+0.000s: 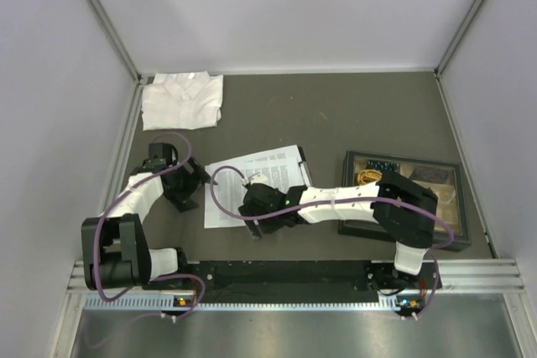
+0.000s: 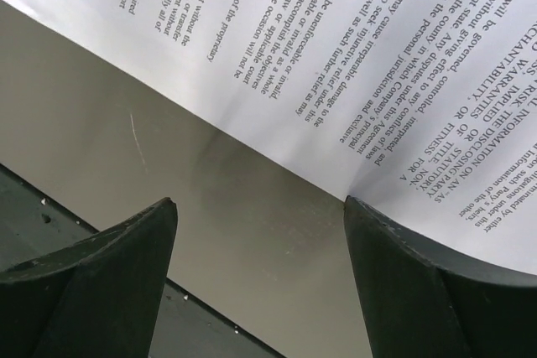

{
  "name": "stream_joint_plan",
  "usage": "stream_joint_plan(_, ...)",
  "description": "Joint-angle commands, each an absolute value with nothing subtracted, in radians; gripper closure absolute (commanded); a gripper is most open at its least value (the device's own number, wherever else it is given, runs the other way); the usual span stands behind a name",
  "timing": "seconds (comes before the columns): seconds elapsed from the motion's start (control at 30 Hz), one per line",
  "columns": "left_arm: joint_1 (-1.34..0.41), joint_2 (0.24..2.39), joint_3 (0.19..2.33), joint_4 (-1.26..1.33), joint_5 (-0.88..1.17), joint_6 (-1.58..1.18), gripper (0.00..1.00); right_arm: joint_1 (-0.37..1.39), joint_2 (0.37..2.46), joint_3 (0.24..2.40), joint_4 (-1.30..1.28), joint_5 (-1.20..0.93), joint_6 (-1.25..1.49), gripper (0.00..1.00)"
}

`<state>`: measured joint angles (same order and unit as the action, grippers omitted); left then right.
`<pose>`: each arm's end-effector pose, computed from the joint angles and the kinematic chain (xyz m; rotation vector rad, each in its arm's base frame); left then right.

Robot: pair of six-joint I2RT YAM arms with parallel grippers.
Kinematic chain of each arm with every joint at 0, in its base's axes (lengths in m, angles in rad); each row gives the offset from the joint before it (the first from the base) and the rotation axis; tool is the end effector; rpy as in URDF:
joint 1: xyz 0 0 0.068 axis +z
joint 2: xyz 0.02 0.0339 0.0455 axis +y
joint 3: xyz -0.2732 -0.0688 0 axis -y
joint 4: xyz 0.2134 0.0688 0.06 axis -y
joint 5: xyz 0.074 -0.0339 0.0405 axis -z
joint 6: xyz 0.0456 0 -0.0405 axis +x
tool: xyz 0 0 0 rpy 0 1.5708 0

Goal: Put the files into the folder

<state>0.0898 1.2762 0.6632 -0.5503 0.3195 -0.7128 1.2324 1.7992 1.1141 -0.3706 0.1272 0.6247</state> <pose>0.1967 0.0033 0.1935 -1.0042 2.6042 -0.6045 0.1196 0.3224 0.1873 -0.7634 2.5856 0.4657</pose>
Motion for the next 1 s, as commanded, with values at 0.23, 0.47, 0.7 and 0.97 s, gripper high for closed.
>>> stream_joint_plan(0.23,0.081,1.316,0.588,-0.446,0.357,-0.781,0.04,1.213,1.822,1.137,-0.356,0.21,0.649,0.19)
stream_joint_plan(0.47,0.063,1.331,0.577,-0.413,0.376,-0.807,0.04,1.19,1.821,1.143,-0.359,0.213,0.634,0.18)
stream_joint_plan(0.7,0.045,1.356,0.607,-0.406,0.374,-0.816,0.05,1.17,1.819,1.144,-0.357,0.213,0.624,0.18)
stream_joint_plan(0.97,0.04,1.342,0.627,-0.437,0.342,-0.805,0.05,1.144,1.818,1.161,-0.367,0.206,0.597,0.17)
